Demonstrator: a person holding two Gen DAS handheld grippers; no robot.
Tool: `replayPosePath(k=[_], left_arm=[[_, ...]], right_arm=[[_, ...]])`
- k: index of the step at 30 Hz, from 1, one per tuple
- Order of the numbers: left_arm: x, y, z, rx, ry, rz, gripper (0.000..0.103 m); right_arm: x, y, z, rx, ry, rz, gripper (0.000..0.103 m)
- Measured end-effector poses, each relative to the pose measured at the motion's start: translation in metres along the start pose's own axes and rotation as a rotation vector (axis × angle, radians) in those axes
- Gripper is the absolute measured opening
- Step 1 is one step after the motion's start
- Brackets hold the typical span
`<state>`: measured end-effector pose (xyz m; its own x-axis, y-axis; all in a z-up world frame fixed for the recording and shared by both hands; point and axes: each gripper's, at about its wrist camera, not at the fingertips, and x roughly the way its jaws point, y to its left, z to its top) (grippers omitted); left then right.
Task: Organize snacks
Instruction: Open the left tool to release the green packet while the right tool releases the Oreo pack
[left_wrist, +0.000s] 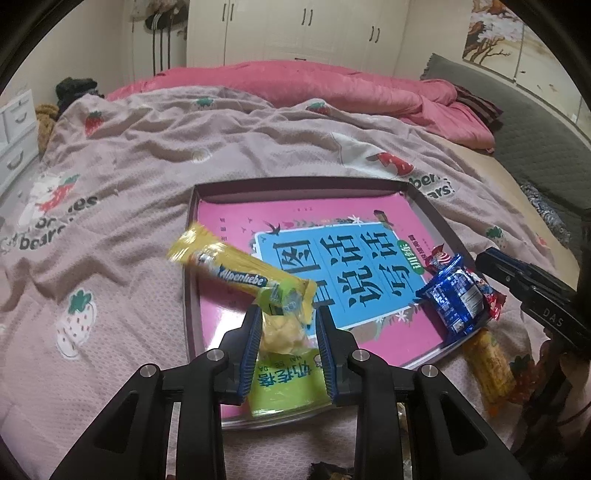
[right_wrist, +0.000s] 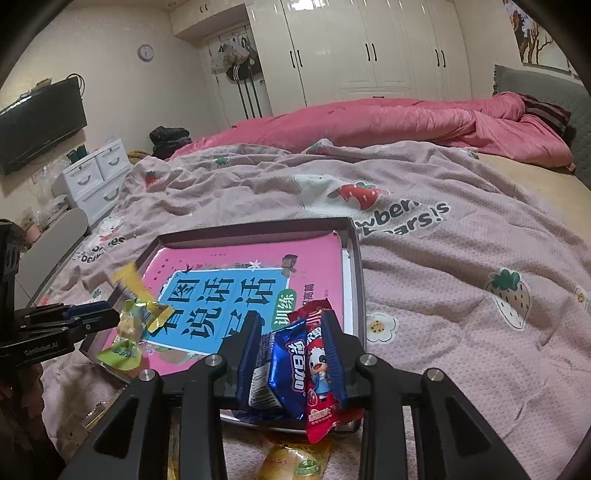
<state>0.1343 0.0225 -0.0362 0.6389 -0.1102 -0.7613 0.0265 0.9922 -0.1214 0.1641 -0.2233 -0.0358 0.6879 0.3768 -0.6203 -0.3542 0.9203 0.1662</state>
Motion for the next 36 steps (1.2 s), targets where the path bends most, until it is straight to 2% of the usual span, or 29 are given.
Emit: replayPosePath(k=[16,23,27,36], left_arm=[[-0.026,-0.001,0.007,0.010,-0.069,0.021,0.043],[-0.040,-0.003,0.008,0.016,-0.094,0.031,0.044],[-0.047,-0.004,0.007,0.016,-0.104,0.032,0.049],[-0.065,-0.006,0.003,0.021,-0.125,0.029,0.051]], right_arm=[[-0.015,0.012,0.000,-0.065,-0.041,-0.016,0.038],[-0.023,0.016,-0.002,-0.085,-0.040,-0.019,0.039],[-0.030,0.018,-0.003,-0.088,-0.048,-0.017,0.039],[-0.050,0.024,-0.005,-0.094,-0.074,-0.006,0.044]])
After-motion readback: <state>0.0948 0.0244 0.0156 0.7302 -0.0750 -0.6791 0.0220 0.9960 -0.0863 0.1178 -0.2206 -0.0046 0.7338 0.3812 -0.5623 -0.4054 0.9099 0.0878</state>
